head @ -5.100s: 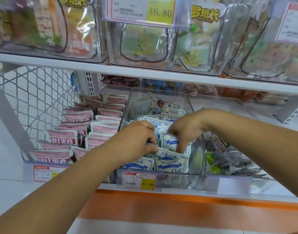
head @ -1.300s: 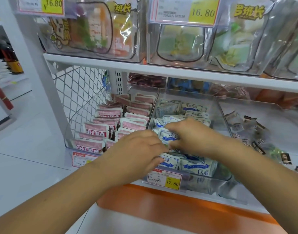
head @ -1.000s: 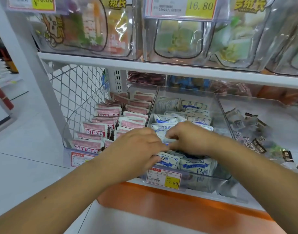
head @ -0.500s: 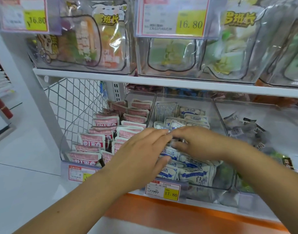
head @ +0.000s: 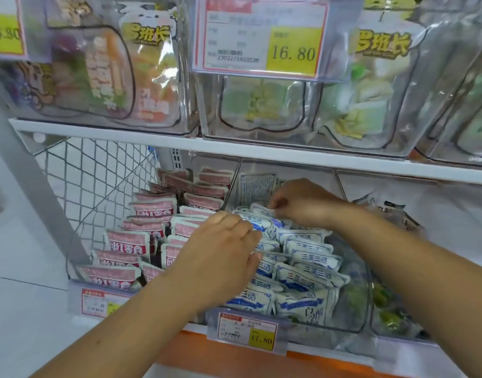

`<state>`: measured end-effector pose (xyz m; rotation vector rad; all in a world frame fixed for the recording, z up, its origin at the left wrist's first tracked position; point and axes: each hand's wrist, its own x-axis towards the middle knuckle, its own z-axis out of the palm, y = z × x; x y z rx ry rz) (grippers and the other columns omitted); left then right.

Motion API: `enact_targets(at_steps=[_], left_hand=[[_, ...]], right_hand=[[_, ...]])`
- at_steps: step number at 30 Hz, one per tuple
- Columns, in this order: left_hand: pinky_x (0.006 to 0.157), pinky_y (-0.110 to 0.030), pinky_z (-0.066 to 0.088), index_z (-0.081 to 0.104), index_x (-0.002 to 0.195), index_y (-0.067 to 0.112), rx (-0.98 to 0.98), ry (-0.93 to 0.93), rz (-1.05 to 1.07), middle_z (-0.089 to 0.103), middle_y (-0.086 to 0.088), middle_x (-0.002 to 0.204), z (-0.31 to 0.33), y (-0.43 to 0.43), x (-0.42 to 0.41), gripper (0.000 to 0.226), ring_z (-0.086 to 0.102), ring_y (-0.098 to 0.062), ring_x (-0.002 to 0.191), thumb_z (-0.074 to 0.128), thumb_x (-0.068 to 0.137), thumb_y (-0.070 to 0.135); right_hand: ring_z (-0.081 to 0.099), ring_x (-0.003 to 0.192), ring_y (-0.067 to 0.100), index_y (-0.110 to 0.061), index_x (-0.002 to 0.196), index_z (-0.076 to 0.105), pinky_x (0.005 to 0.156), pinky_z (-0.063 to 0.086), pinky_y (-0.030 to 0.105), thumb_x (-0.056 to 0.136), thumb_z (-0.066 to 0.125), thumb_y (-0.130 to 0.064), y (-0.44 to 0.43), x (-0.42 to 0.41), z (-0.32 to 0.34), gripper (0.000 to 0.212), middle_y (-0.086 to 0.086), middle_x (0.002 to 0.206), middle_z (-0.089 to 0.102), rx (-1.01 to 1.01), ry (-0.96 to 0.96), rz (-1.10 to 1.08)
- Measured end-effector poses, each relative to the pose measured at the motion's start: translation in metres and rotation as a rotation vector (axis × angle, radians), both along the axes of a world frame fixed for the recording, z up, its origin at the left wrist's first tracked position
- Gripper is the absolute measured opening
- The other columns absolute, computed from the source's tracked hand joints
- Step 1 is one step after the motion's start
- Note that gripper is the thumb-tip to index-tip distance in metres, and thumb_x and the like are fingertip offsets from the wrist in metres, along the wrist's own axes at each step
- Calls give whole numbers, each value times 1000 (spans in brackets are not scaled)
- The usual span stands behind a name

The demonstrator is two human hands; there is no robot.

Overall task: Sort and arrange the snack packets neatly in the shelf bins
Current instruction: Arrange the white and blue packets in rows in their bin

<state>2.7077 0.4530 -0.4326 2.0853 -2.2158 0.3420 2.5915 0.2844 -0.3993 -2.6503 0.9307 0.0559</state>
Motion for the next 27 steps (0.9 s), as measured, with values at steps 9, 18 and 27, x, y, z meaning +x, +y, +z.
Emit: enact_targets(at_steps=[9,18,27], left_hand=[[114,-33,12,31,146,17,84,-27,19,40,-1,148,15,-20,1,63,38,-14,131,30,94,52],[111,-32,9,34,148,21,148,-98,8,55,4,134,13,-20,3,62,47,-13,122,20,98,56],[111,-32,4,37,145,26,54,9,-38,30,3,155,11,-19,5,54,32,-10,136,27,98,50]], right_hand=[[58,95,3,-28,110,64,83,44,24,100,50,-22,3,-15,6,19,-17,106,62,219,101,184],[50,100,17,-18,108,64,76,36,25,84,71,-30,-25,10,-7,27,-6,99,46,-102,88,69],[55,90,-10,-31,115,67,83,40,13,99,50,-23,-12,-9,12,24,-28,99,61,257,195,176]])
